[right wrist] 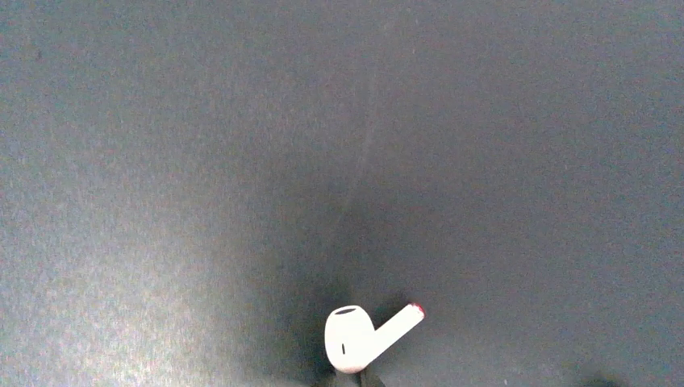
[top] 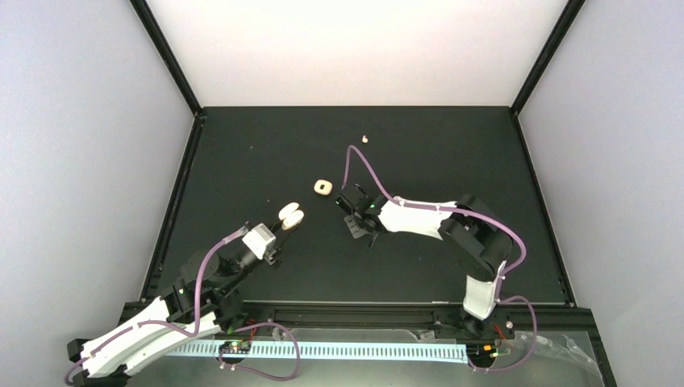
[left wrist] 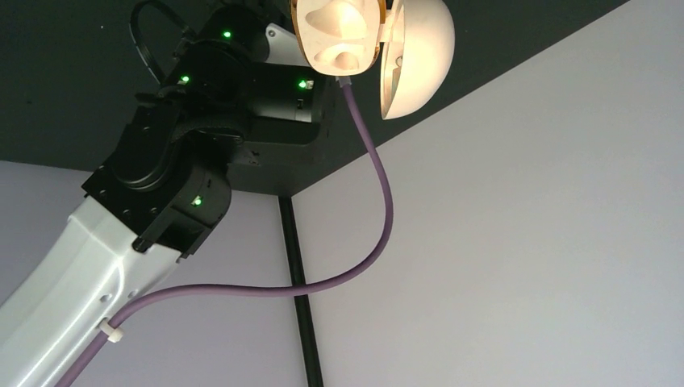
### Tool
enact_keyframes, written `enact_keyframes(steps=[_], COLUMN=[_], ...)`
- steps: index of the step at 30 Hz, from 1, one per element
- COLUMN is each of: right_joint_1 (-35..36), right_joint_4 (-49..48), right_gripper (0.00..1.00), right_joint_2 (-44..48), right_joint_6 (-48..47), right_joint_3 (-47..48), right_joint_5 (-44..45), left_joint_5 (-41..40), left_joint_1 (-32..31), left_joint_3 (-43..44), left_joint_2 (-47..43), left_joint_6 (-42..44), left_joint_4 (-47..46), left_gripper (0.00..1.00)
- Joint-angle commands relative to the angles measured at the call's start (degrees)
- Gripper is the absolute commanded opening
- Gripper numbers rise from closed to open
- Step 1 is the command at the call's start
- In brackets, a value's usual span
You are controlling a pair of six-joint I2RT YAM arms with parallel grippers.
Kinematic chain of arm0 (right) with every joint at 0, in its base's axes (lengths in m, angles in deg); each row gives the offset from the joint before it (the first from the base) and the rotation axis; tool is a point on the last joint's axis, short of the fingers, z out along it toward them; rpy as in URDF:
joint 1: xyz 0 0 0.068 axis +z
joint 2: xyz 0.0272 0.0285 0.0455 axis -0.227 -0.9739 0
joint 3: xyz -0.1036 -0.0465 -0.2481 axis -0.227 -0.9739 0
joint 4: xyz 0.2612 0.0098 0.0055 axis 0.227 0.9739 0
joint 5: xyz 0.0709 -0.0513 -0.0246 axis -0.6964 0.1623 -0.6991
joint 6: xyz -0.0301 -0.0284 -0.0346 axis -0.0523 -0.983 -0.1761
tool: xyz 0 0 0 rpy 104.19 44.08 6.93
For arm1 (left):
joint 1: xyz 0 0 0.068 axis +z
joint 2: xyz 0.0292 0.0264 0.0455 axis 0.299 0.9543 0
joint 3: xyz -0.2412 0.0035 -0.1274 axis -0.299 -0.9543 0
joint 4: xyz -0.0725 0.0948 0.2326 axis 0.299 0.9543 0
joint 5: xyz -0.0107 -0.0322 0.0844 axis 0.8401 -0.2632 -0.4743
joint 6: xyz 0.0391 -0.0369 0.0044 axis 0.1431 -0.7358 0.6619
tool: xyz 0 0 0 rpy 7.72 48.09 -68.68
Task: Insert the wireless bluetooth earbuds into the charging case
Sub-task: Pick up the earbud from the center of the board.
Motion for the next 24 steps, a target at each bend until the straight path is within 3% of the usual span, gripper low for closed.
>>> enact_keyframes(steps=[1,11,16,24], right_joint_1=[-0.85,-1.62,-2.28,-7.71], right_joint_4=[-0.69,-0.25,-2.38,-1.71], right_gripper=[0.07,0.07,0.07,0.07], right_joint_2=[-1.99,-5.38,1.58,0.01], right_joint_6=[0.78,-0.69,-1.64,-0.51], right_joint_3=[3.09,11.53,8.84,8.05], right_joint_5=[0.73,-6.15,-6.44,-7.72], left_joint_5=[0.1,-0.52,-0.52,-0.25], left_joint_1=[-0.08,-0.08,-0.08,-0.08], left_joint_3=[2.33,2.33,2.37,2.46], left_joint_2=[-0.27,0.58,1.31,1.73], left_joint_6=[1.02,1.25,1.53,1.72], left_joint_4=[0.56,0.66,0.46,0.56], left_gripper=[0.02,0.01,0.02,0.02])
